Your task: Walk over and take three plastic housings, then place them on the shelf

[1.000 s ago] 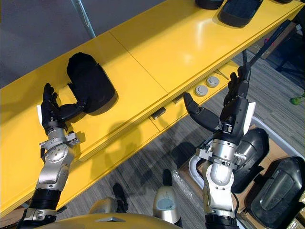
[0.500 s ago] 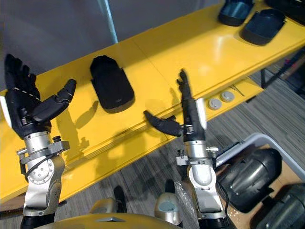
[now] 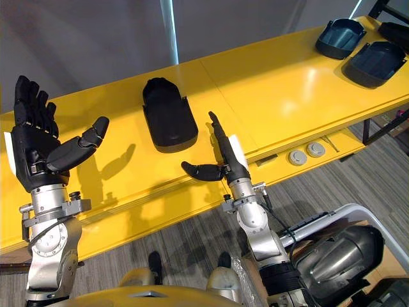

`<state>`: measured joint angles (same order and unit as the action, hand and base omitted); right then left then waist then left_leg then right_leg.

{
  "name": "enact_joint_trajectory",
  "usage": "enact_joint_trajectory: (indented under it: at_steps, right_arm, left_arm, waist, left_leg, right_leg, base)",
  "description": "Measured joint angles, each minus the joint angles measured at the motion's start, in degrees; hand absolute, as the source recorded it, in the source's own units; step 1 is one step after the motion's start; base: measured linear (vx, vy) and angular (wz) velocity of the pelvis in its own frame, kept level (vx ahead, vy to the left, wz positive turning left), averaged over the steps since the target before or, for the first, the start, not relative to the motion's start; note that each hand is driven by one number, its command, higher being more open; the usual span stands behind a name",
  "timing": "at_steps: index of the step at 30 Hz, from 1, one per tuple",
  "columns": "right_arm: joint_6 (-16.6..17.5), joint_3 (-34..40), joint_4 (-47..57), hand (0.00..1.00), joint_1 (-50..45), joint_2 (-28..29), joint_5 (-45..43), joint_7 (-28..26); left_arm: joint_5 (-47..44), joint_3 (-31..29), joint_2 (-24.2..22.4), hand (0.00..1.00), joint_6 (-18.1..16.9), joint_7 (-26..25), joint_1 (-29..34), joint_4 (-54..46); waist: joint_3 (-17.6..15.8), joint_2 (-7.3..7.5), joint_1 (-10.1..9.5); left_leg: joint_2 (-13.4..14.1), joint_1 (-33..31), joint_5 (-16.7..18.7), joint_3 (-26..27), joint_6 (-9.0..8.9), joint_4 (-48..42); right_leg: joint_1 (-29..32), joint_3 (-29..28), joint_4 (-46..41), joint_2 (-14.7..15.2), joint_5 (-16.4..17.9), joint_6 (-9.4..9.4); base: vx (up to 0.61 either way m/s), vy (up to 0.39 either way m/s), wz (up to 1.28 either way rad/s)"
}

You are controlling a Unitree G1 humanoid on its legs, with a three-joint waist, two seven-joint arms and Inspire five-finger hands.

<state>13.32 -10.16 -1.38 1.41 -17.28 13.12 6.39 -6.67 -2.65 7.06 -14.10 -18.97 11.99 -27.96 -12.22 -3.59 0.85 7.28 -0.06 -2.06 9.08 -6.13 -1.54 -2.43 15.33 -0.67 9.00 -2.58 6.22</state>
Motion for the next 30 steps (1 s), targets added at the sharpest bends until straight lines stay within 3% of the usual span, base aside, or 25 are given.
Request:
enact_joint_trajectory:
  at_steps: [20,30]
  right_arm:
    - [-6.7,-0.5,-8.5,1.0,11.6,-0.5,2.5,6.3]
    - [-8.0,-0.4,-10.8,1.0,13.7,-0.5,2.5,8.1]
  left_arm:
    - [-1.9,0.0,0.0,1.0,-1.2,0.3,1.5,0.0]
    - [-2.0,-0.4,-0.4,1.0,-1.2,0.4,1.6,0.0]
  waist:
    - [0.1,-0.13,-2.01]
    - [-0.1,0.18,-2.38]
  left_leg:
    - [-0.2,-2.1,-1.8,-2.5,0.04,0.9]
    - [-0.1,-2.3,-3.0,-3.3,0.07,2.0]
  right_leg:
    - [1.5,2.5,-1.3,0.1,0.5,-0.62]
    - [1.6,3.5,-1.7,0.0,0.6,-0.78]
  base:
    - [-0.01,-0.003,0.06]
    - [-0.02,-0.007,0.06]
